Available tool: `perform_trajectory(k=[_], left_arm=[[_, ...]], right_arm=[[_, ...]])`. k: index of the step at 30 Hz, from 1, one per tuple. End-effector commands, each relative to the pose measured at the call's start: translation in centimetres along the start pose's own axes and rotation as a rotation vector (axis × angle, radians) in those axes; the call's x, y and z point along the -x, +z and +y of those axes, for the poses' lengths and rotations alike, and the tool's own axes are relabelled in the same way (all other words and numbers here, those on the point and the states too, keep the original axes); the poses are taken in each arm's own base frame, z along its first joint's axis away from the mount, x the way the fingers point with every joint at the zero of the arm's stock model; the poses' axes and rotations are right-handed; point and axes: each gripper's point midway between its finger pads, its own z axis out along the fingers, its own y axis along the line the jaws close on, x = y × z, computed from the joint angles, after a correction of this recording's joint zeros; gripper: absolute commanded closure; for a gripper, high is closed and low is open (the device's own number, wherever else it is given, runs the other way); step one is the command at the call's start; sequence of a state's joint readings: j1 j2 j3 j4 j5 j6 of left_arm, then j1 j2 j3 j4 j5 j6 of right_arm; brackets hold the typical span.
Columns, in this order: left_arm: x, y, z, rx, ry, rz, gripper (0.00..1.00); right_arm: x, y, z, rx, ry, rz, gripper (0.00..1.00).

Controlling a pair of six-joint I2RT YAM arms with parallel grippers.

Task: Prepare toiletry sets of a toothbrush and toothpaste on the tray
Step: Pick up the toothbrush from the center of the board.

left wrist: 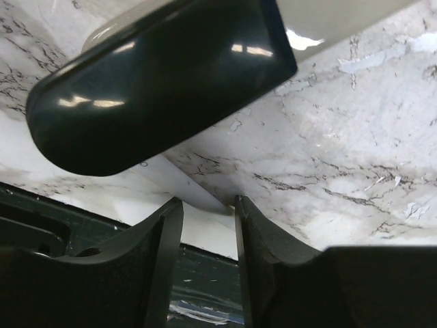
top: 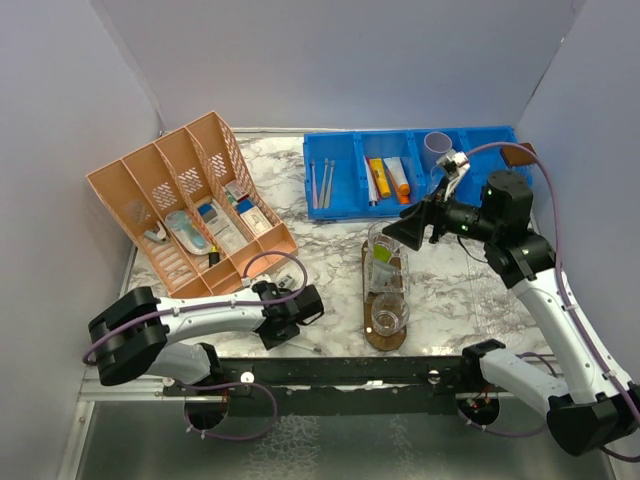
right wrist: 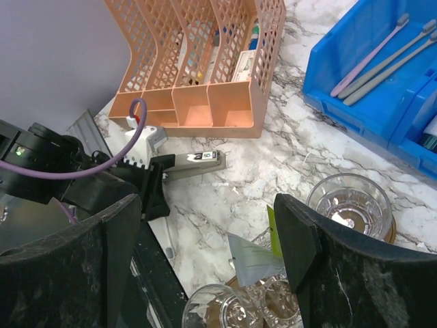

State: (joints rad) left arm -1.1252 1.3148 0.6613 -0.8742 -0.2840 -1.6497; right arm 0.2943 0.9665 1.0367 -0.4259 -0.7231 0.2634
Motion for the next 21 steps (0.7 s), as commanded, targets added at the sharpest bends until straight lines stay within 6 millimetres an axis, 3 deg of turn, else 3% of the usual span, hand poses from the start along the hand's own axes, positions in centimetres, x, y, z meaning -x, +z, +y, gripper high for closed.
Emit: perform_trajectory(k=[1, 7, 11, 16, 21], left_arm=[[-0.8, 1.4, 2.3, 0.114, -0.078, 0.039, 0.64], [-0.8, 2.5, 2.2, 0.104, -0.153, 0.050, 0.79], [-0.6, 2.1, 1.6, 0.081, -0.201, 0.055, 0.89], [0.0, 0.7, -0.1, 0.020, -0.235, 0.068, 1.00], [0.9, -1.1, -1.4, -0.059, -0.304, 0.063, 1.00]], right_arm=[[0.2, -0.6, 0.0, -0.026, -0.026, -0.015, 0.20], [0.0, -0.5, 0.0, -0.015, -0.012, -0.015, 0.20], [-0.1, -0.4, -0.1, -0.019, -0.010, -0.014, 0.20], [-0.2, -0.4, -0.2, -0.023, -0.010, -0.014, 0.20], [-0.4, -0.4, -0.3, -0.023, -0.009, -0.010, 0.20]])
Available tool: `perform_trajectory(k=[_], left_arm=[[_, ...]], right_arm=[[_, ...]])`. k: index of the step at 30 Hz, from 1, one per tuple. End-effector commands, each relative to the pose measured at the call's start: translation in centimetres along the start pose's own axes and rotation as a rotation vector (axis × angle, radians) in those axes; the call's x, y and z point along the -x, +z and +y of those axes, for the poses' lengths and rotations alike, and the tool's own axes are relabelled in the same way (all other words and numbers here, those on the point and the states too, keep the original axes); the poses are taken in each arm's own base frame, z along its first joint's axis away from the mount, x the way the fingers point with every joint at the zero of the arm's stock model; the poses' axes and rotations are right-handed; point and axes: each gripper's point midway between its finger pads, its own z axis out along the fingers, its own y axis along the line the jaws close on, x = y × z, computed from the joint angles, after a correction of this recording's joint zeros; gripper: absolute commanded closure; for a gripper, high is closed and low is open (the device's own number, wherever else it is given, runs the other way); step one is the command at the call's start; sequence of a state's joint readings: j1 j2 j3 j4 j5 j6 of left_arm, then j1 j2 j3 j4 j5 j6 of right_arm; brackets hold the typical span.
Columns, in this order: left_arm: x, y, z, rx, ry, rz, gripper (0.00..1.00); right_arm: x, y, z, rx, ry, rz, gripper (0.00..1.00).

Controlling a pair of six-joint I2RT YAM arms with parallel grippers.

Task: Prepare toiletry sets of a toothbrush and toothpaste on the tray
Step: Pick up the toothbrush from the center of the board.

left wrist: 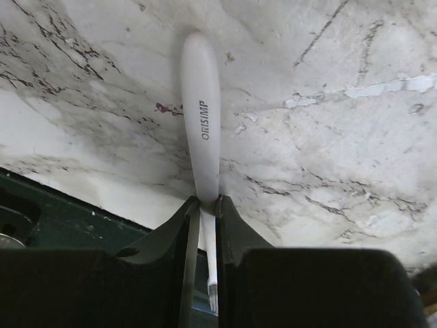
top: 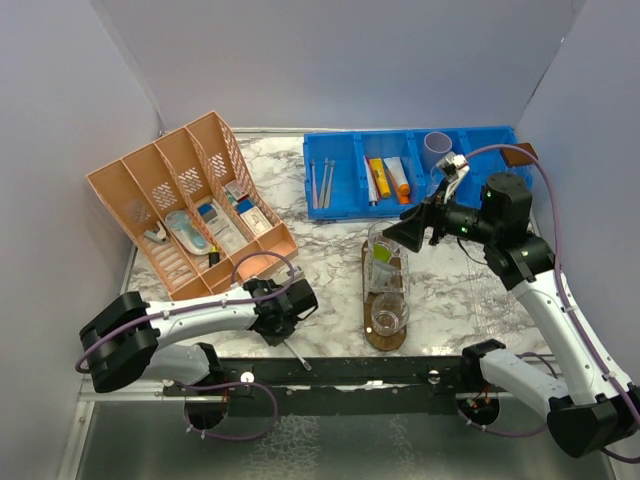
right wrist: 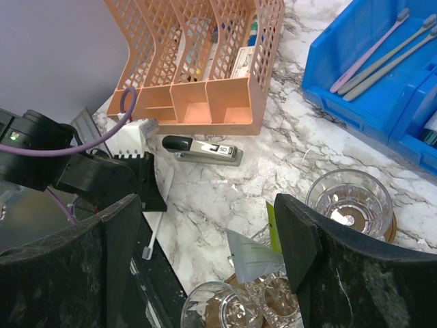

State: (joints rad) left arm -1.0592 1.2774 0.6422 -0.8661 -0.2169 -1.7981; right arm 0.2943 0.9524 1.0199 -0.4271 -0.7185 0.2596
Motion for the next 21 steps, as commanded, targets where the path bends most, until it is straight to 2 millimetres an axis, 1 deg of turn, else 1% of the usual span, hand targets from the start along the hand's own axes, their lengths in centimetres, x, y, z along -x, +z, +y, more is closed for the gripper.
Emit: perform_trajectory(k=[1, 5, 10, 12, 17, 19, 21], left_arm=[[0.5, -1.6, -1.6, -0.089, -0.094, 0.007, 1.00], [1.5, -4.6, -4.0, -0.218, -0.110, -0.003, 1.00], [3.0, -9.4, -6.9, -0.406, -0.122, -0.025, 1.00], [3.9, -11.8, -8.3, -0.500, -0.110, -0.052, 1.00], [6.5, -19.5, -12.7, -0.784, 0.010, -0.190, 1.00], [7.3, -22.4, -14.7, -0.893, 0.028, -0.242, 1.00], [8.0, -24.6, -16.6, -0.979, 0.029, -0.261, 1.00]], right_arm=[[-0.1, -0.2, -0.3, -0.020, -0.008, -0.008, 0.20], [-0.1, -0.3, -0.5, -0.033, -0.024, -0.007, 0.20], [0.3, -0.5, -1.0, -0.061, -0.082, -0.007, 0.20], [0.8, -0.7, -1.0, -0.069, -0.098, -0.018, 0.20], [2.3, -0.5, 0.4, -0.003, -0.118, -0.055, 0.20], [2.9, -0.4, 0.5, 0.005, -0.129, -0.081, 0.20], [3.5, -0.1, 0.4, 0.007, -0.146, -0.112, 0.20]])
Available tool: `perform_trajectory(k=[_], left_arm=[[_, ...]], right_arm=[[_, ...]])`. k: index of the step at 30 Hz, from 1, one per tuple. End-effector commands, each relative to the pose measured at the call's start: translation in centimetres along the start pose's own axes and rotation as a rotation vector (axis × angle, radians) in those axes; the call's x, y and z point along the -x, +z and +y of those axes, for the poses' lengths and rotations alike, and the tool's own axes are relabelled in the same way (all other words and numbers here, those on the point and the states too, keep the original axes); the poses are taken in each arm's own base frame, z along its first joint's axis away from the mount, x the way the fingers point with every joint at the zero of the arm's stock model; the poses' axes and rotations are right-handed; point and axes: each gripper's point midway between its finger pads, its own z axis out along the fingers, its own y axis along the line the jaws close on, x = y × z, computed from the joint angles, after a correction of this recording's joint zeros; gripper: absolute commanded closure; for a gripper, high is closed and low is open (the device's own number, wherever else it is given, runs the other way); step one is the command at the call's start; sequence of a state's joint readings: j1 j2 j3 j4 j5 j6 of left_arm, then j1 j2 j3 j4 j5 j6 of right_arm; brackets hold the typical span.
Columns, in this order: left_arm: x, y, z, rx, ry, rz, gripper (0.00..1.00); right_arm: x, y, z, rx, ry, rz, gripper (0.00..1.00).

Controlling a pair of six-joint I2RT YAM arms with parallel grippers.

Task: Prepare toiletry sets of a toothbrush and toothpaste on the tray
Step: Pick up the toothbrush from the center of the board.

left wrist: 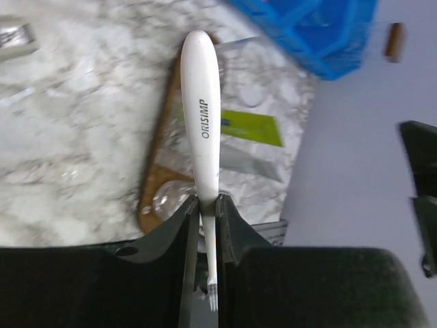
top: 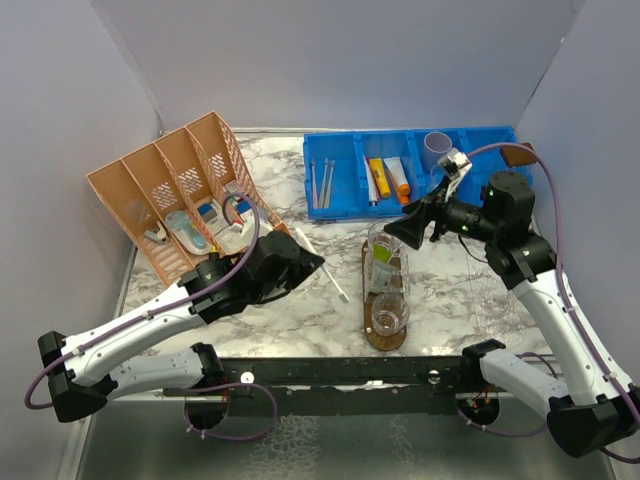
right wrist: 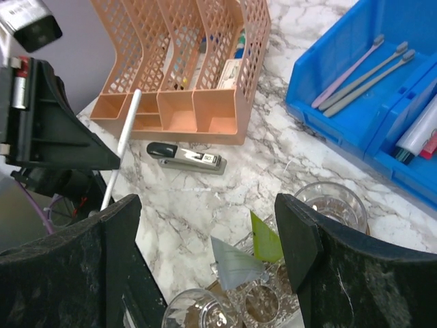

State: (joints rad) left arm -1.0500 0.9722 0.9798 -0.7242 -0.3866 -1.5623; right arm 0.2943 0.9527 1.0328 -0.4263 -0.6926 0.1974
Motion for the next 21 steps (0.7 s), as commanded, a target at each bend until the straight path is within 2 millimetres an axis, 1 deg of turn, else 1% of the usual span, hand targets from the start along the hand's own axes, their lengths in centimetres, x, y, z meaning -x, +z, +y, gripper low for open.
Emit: perform_trajectory(k=[1, 3, 5, 7, 9, 10, 11, 12, 13, 16, 21], left_arm=[[3.3, -0.9, -8.1, -0.259, 0.084, -0.116, 1.00], [3.9, -0.4, -10.5, -0.309, 0.063, -0.093, 1.00], [4.2, 0.2, -12.3, -0.340, 0.020, -0.055, 1.00], [4.7, 0.7, -13.6, -0.371, -0.039, -0.006, 1.00], [5.1, 1.1, -14.5, -0.408, -0.105, 0.049, 1.00], [5.6, 1.3, -14.9, -0.430, -0.143, 0.067, 1.00], [5.5, 1.3, -15.2, -0.446, -0.173, 0.096, 1.00], [5.5, 1.3, -15.4, -0.458, -0.201, 0.122, 1.00], [5.4, 1.5, -15.5, -0.461, -0.228, 0.150, 1.00], [4.9, 1.7, -15.2, -0.458, -0.304, 0.237, 1.00], [5.1, 1.8, -14.0, -0.434, -0.424, 0.287, 1.00]], right_arm=[[3.1, 0.2, 0.5, 0.032, -0.099, -0.118, 0.20], [3.3, 0.6, 0.2, 0.049, -0.177, -0.168, 0.22], [3.1, 0.9, 0.2, 0.079, -0.307, -0.221, 0.24], [2.4, 1.0, 0.2, 0.114, -0.495, -0.277, 0.25], [2.5, 0.9, 0.1, 0.106, -0.649, -0.356, 0.24], [2.2, 1.0, 0.4, 0.130, -0.733, -0.380, 0.24], [1.7, 1.1, 0.7, 0.159, -0.802, -0.395, 0.24], [1.3, 1.2, 0.8, 0.181, -0.863, -0.411, 0.25], [0.9, 1.4, 1.1, 0.214, -0.919, -0.422, 0.28], [0.4, 1.7, 2.1, 0.300, -1.048, -0.462, 0.34], [0.9, 1.8, 3.6, 0.388, -1.198, -0.544, 0.36]])
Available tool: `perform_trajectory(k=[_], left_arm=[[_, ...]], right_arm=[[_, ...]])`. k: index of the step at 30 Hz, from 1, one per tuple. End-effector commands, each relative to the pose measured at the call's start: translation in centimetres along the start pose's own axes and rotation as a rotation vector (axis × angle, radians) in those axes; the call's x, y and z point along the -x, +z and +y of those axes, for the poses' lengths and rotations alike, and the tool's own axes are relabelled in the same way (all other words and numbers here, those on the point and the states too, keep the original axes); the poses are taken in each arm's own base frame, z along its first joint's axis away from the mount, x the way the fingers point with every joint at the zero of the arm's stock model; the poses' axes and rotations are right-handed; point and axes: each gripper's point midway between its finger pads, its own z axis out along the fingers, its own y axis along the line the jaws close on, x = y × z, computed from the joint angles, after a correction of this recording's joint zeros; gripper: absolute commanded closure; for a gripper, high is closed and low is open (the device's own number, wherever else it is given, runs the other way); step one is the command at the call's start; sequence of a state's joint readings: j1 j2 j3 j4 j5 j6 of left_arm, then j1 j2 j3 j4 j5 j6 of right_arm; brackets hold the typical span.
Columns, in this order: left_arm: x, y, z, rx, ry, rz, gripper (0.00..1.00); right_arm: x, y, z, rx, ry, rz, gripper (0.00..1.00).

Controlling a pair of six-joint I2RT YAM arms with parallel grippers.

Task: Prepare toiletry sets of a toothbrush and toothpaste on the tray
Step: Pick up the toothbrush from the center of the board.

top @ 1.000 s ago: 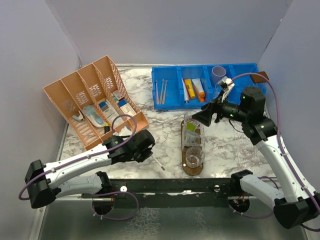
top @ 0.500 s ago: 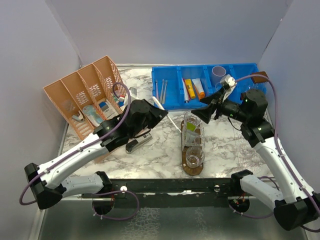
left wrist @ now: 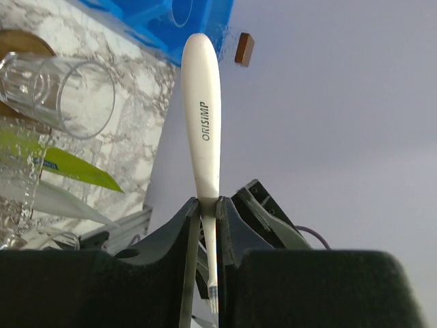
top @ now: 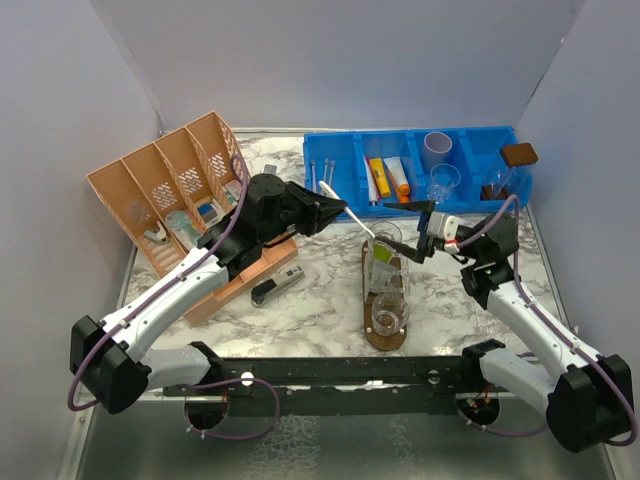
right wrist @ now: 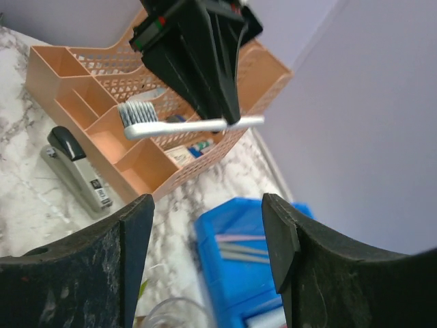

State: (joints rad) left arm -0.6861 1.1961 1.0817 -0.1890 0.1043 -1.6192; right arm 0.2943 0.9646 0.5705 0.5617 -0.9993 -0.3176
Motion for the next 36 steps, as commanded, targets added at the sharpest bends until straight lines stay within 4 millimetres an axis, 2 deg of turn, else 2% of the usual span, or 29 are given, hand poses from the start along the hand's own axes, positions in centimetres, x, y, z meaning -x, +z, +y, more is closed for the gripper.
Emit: perform_trajectory(k=[1, 9, 16, 25, 28, 34, 35, 36], left_arm=[[-1.0, -1.2, -1.0, -0.053, -0.160, 0.104, 1.00], [-1.0, -1.1, -0.4, -0.053, -0.223, 0.133, 1.00], [-1.0, -1.0, 0.5, -0.041, -0.240, 0.139, 1.00], [-1.3, -0.7, 0.9, -0.035, -0.250, 0.157, 1.00], [-1.3, -0.7, 1.0, -0.033, -0.251, 0.160, 1.00], [-1.1, -0.6, 1.3, -0.028, -0.240, 0.147, 1.00], [-1.1, -0.6, 1.5, -0.026, -0.239, 0.144, 0.96], [-1.1, -0.7, 1.7, -0.024, -0.238, 0.141, 0.82]], right_arm=[[4.0, 1.1, 0.2, 0.107, -0.324, -0.178, 0.37], [4.1, 3.0, 2.2, 0.227, -0.384, -0.231, 0.44], [4.4, 4.3, 2.6, 0.198, -0.390, -0.256, 0.51], [3.8, 4.6, 2.6, 0.179, -0.377, -0.252, 0.66], [3.5, 4.8, 2.1, 0.155, -0.364, -0.237, 0.74], [3.7, 4.9, 1.7, 0.135, -0.301, -0.225, 0.99], [3.8, 4.8, 1.4, 0.116, -0.281, -0.221, 0.99], [3.8, 4.7, 1.1, 0.095, -0.250, -0.211, 0.99]])
